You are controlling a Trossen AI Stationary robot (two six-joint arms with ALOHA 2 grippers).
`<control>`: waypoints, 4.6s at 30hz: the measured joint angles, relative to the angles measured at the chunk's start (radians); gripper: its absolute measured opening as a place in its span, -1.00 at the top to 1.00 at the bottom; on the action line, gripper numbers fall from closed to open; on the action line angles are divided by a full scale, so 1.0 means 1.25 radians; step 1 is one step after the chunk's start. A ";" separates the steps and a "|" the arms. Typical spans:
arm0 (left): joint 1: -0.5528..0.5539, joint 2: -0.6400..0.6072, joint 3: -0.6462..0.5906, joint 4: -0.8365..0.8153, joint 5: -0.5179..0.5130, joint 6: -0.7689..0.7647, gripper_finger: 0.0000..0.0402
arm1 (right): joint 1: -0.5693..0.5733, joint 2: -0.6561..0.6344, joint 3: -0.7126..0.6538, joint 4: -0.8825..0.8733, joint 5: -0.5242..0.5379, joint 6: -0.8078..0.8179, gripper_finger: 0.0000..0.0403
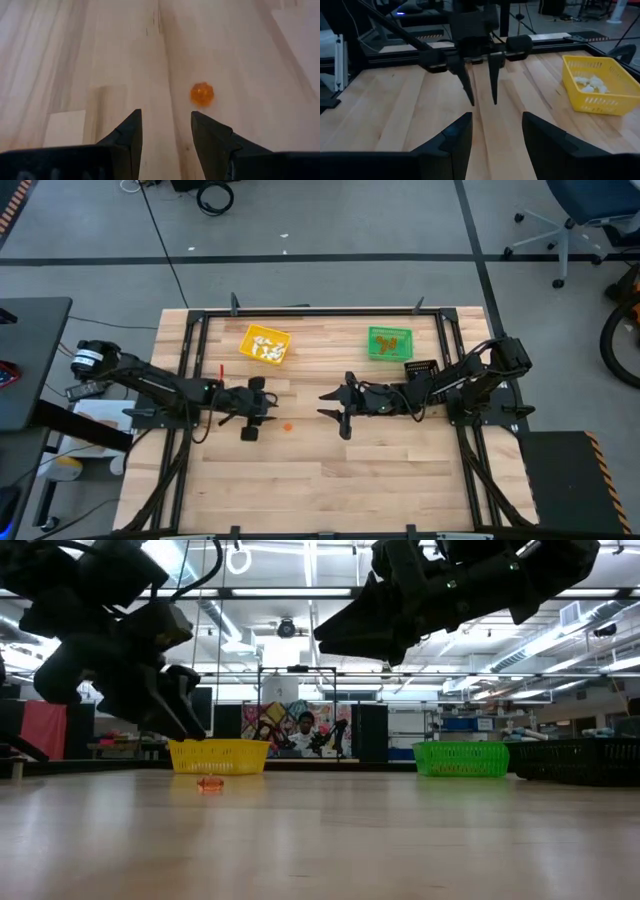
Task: Sort Halloween decoration
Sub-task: Put the orange pumpkin toy into the green bin
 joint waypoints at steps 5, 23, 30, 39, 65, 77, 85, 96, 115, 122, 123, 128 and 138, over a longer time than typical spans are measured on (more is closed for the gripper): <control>-0.011 0.018 0.001 0.021 0.000 -0.023 0.29 | 0.000 0.000 0.000 -0.001 0.001 -0.002 0.13; -0.043 0.274 0.001 0.312 0.063 -0.032 0.29 | 0.007 0.000 0.000 -0.047 0.002 -0.022 0.13; -0.042 0.349 0.001 0.392 0.062 -0.037 0.29 | 0.017 0.000 0.000 -0.050 0.004 -0.024 0.13; -0.042 0.372 0.003 0.399 0.061 -0.037 0.31 | 0.017 0.000 0.000 -0.054 0.005 -0.031 0.13; -0.026 0.376 0.008 0.426 0.037 -0.008 0.73 | 0.020 0.000 -0.001 -0.081 0.064 -0.039 0.13; 0.029 0.378 0.026 0.439 0.033 0.046 0.72 | 0.039 -0.027 -0.001 -0.150 0.138 -0.043 0.13; 0.045 0.376 0.028 0.483 0.033 0.046 0.72 | 0.068 -0.100 -0.001 -0.269 0.243 -0.039 0.13; 0.047 0.376 0.072 0.496 0.034 0.105 0.72 | 0.115 -0.184 -0.001 -0.485 0.409 0.086 0.13; 0.205 0.375 0.224 0.473 0.035 0.173 0.72 | 0.149 -0.244 -0.001 -0.718 0.583 0.360 0.13; 0.275 0.381 0.304 0.420 0.088 0.172 0.72 | 0.169 -0.244 -0.001 -0.720 0.590 0.364 0.13; 0.282 0.388 0.318 0.420 0.102 0.172 0.72 | 0.171 -0.244 -0.001 -0.723 0.591 0.364 0.13; 0.303 0.447 0.398 0.397 0.127 0.172 0.72 | 0.186 -0.252 0.000 -0.765 0.598 0.408 0.13; 0.344 0.598 0.655 0.260 0.148 0.172 0.72 | 0.223 -0.308 0.000 -0.899 0.611 0.519 0.13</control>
